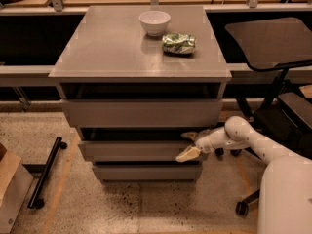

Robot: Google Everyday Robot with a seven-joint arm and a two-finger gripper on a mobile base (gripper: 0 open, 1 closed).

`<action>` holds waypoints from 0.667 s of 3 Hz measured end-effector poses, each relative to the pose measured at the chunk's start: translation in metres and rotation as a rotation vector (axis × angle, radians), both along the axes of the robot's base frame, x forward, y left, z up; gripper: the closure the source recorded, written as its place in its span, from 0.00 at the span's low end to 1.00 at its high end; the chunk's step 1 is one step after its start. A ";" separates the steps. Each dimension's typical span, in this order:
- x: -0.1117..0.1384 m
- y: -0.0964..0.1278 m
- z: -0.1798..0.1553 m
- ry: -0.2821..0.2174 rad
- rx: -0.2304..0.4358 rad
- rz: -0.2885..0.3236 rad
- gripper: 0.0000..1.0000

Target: Open middle drawer

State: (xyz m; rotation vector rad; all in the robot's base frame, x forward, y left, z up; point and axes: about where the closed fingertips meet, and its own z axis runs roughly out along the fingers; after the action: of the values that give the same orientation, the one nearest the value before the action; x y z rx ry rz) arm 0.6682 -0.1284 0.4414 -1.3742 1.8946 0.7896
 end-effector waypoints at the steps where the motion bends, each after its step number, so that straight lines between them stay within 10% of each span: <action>1: 0.000 0.000 0.004 0.000 0.000 0.000 0.48; 2: 0.000 0.000 0.005 0.000 0.000 0.000 0.72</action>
Offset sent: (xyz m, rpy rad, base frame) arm -0.1864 -0.0175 -0.0216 -0.0544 0.3158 -0.1289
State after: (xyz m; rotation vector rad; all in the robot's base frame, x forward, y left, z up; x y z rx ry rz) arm 0.6681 -0.1284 0.4464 -1.3741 1.8947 0.7895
